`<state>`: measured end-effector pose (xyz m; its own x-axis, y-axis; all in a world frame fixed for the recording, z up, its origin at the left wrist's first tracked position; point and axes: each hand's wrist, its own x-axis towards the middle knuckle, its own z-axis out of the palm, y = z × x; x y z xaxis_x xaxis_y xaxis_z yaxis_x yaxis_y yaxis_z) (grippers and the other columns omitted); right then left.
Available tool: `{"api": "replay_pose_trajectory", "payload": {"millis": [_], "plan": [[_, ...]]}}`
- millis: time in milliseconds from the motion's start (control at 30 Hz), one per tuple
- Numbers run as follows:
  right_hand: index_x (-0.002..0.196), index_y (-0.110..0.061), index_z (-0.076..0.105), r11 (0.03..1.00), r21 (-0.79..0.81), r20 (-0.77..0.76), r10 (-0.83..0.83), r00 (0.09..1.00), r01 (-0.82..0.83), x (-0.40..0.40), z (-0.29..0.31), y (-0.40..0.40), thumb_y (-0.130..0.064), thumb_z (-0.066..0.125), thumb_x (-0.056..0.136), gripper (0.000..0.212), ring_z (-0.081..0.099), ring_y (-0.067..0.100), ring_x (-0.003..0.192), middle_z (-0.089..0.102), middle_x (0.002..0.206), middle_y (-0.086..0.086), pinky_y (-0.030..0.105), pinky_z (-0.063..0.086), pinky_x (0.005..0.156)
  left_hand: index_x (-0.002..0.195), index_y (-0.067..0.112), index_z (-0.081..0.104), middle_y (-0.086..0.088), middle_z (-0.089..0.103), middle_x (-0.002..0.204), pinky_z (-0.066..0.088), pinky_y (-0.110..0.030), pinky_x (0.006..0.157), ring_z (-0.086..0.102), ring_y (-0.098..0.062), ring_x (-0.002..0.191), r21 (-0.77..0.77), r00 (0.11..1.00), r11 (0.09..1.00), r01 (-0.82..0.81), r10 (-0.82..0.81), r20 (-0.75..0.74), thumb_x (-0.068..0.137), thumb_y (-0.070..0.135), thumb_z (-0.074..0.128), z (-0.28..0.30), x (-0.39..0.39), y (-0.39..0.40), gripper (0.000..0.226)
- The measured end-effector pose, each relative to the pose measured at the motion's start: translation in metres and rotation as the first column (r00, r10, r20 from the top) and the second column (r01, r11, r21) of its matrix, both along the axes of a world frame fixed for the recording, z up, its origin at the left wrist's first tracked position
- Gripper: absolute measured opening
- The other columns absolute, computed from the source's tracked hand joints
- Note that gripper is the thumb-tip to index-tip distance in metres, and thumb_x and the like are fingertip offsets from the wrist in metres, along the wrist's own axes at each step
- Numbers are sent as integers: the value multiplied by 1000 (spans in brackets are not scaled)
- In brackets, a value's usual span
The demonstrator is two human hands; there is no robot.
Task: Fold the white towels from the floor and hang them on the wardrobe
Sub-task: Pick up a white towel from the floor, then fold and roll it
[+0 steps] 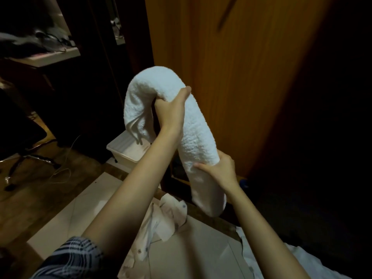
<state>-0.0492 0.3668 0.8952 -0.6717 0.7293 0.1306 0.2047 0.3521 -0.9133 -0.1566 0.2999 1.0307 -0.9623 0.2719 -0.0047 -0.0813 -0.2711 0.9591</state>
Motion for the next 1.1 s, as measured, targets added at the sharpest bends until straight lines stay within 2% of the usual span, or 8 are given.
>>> {"api": "replay_pose_trajectory", "payload": {"millis": [100, 200, 333, 567, 633, 733, 933, 1100], "plan": [[96, -18, 65, 989, 70, -42, -127, 991, 130, 8, -12, -13, -37, 85, 68, 39, 60, 6, 85, 65, 88, -10, 10, 43, 67, 106, 13, 54, -3, 66, 102, 53, -47, 90, 66, -22, 95, 14, 1000, 1000, 12, -12, 10, 73, 22, 78, -5, 1, 5, 42], [104, -27, 55, 992, -115, -14, 52, 999, -53, 20, -22, -27, -33, 81, 73, 41, 61, 6, 98, 57, 92, -21, 4, 42, 70, 93, 21, 49, -1, 64, 99, 54, -45, 88, 65, -20, 93, 41, 997, 998, 40, -42, 60, 74, 21, 77, -5, 2, 7, 34], [125, -16, 54, 771, -488, -197, 359, 912, -409, 36, -34, -28, -38, 77, 56, 76, 64, 14, 107, 66, 116, -3, 23, 52, 83, 98, 12, 57, -3, 69, 91, 57, -39, 80, 68, -19, 83, 38, 983, 988, 147, -151, 108, 75, 22, 76, -2, 0, 2, 32], [115, -12, 59, 632, -527, -287, 497, 819, -569, 30, -25, -23, -24, 74, 51, 67, 62, 28, 109, 66, 114, 12, 41, 49, 97, 74, 13, 60, 3, 62, 54, 47, -20, 53, 57, -9, 45, 227, 864, 880, 418, -462, 202, 92, 22, 54, 8, 4, -7, 22], [124, -9, 53, 541, -554, -356, 533, 768, -632, 27, -26, -25, -19, 72, 55, 72, 55, 36, 118, 59, 125, 22, 49, 44, 102, 80, 11, 60, 2, 64, 62, 48, -18, 50, 57, -8, 45, 267, 868, 876, 402, -457, 194, 93, 20, 52, 10, 4, -8, 18], [115, -12, 55, 460, -623, -425, 480, 767, -633, 24, -26, -30, -17, 70, 52, 65, 66, 23, 99, 70, 102, 8, 37, 54, 86, 90, 10, 59, 0, 62, 77, 49, -19, 49, 58, -8, 49, 309, 864, 860, 407, -472, 174, 94, 18, 51, 12, 3, -9, 12], [111, -20, 55, 604, -589, -231, 510, 829, -536, 14, -17, -30, -16, 78, 52, 63, 68, 7, 87, 66, 95, -2, 22, 53, 73, 92, 11, 59, 1, 60, 73, 49, -18, 50, 58, -8, 48, 316, 847, 837, 446, -509, 151, 94, 18, 49, 16, -1, -14, 13], [109, -23, 62, 796, -419, 30, 493, 869, -437, 16, -2, -12, -38, 85, 53, 62, 65, 13, 102, 68, 108, 0, 36, 51, 95, 86, 15, 61, 3, 62, 66, 48, -19, 54, 57, -8, 49, 319, 860, 853, 414, -481, 169, 92, 20, 52, 14, -15, -19, 11]]}}
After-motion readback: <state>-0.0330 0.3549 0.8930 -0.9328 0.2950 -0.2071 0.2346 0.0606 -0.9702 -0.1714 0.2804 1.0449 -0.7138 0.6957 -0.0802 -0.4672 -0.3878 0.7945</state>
